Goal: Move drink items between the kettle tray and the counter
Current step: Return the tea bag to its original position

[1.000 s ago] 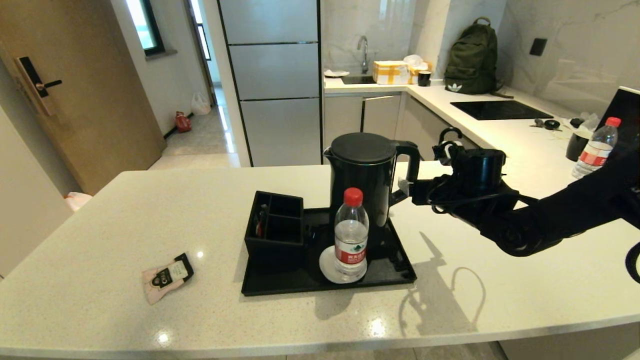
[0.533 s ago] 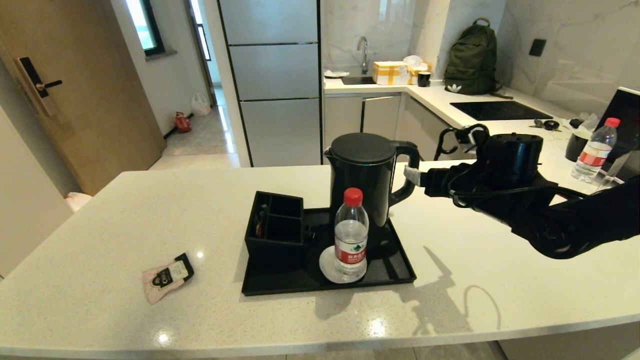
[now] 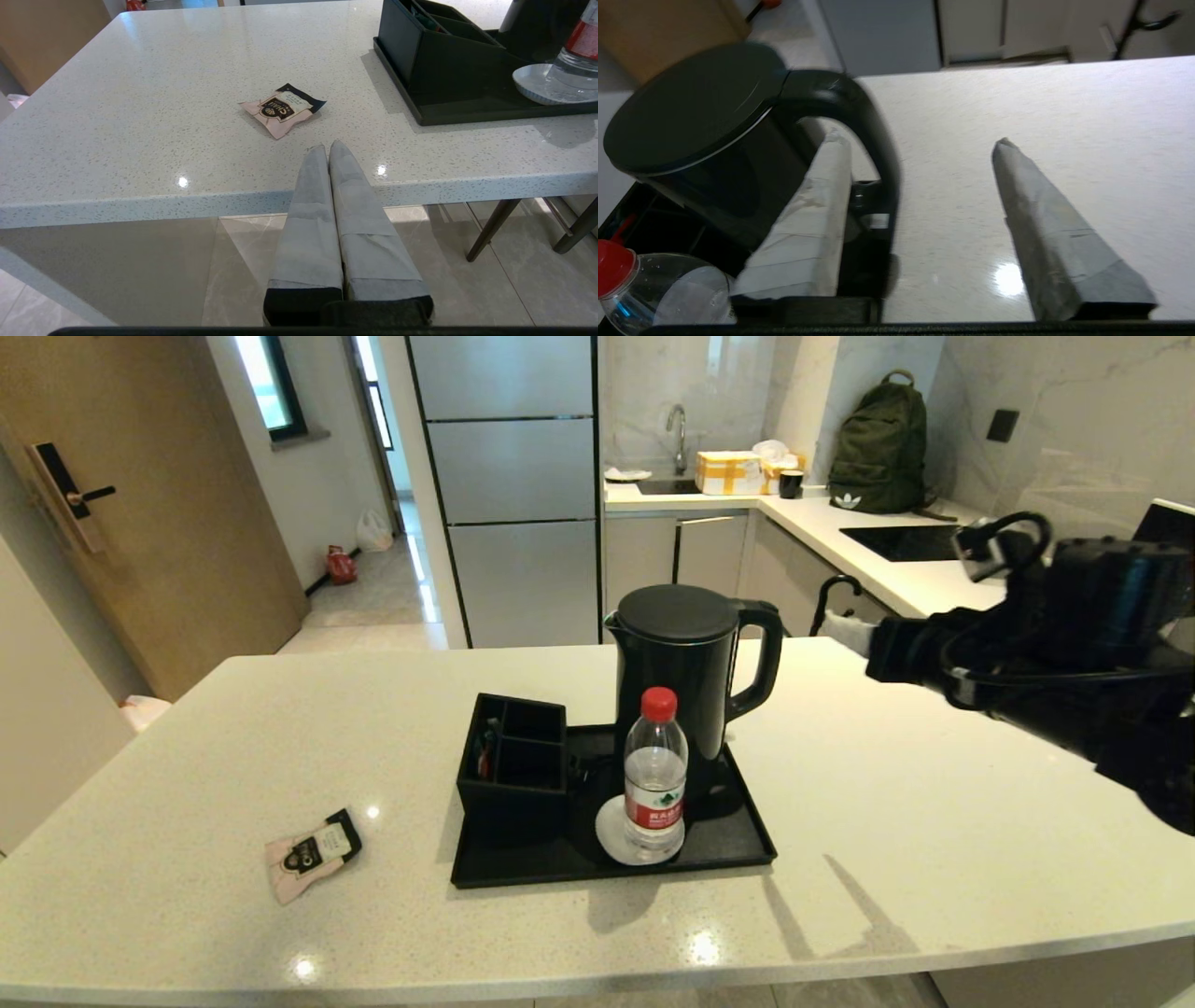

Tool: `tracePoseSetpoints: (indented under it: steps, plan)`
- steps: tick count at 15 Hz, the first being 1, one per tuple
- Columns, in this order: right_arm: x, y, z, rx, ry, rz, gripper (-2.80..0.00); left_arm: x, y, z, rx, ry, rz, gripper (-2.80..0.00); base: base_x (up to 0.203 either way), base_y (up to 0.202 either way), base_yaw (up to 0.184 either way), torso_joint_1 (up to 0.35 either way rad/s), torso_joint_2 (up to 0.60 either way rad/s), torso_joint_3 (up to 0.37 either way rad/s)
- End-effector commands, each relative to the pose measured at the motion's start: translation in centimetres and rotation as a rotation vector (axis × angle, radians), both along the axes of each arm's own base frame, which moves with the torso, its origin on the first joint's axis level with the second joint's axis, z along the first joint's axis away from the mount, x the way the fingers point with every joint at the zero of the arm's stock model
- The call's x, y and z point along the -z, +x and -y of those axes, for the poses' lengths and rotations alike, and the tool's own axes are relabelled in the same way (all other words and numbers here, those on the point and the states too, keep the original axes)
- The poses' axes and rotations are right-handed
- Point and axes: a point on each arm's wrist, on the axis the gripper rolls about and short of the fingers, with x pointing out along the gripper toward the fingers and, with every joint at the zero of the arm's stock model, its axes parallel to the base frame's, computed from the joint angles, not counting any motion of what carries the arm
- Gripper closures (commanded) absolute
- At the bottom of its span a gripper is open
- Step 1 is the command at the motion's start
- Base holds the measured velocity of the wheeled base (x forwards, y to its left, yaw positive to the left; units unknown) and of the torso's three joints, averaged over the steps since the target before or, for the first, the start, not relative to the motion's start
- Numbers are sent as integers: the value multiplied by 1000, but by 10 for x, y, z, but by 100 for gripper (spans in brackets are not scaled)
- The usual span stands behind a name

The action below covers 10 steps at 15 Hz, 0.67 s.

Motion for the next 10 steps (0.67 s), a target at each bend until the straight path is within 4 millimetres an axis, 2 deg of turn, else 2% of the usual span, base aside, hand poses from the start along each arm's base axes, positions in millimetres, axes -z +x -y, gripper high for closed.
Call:
tracePoseSetpoints:
  steps: [1, 3, 4, 6, 7, 8, 10]
  plan:
    - [-37, -44, 25, 70, 21, 86, 0, 0, 0, 0, 1, 0, -1, 0, 0, 0, 0, 0, 0, 0]
    - [-47, -69, 34, 128, 12, 61, 0, 0, 0, 0, 1, 0, -1, 0, 0, 0, 0, 0, 0, 0]
    - [-49, -75, 36, 157, 4, 39, 0, 0, 0, 0, 1, 0, -1, 0, 0, 0, 0, 0, 0, 0]
    - [-65, -103, 43, 233, 2, 43, 0, 0, 0, 0, -1, 1, -1, 0, 0, 0, 0, 0, 0, 0]
    - [-77, -118, 48, 327, 1, 47, 0, 0, 0, 0, 1, 0, -1, 0, 0, 0, 0, 0, 0, 0]
    - [-88, -138, 52, 398, 4, 62, 0, 0, 0, 0, 1, 1, -1, 0, 0, 0, 0, 0, 0, 0]
    - [-102, -192, 65, 542, -9, 68, 0, 0, 0, 0, 1, 0, -1, 0, 0, 0, 0, 0, 0, 0]
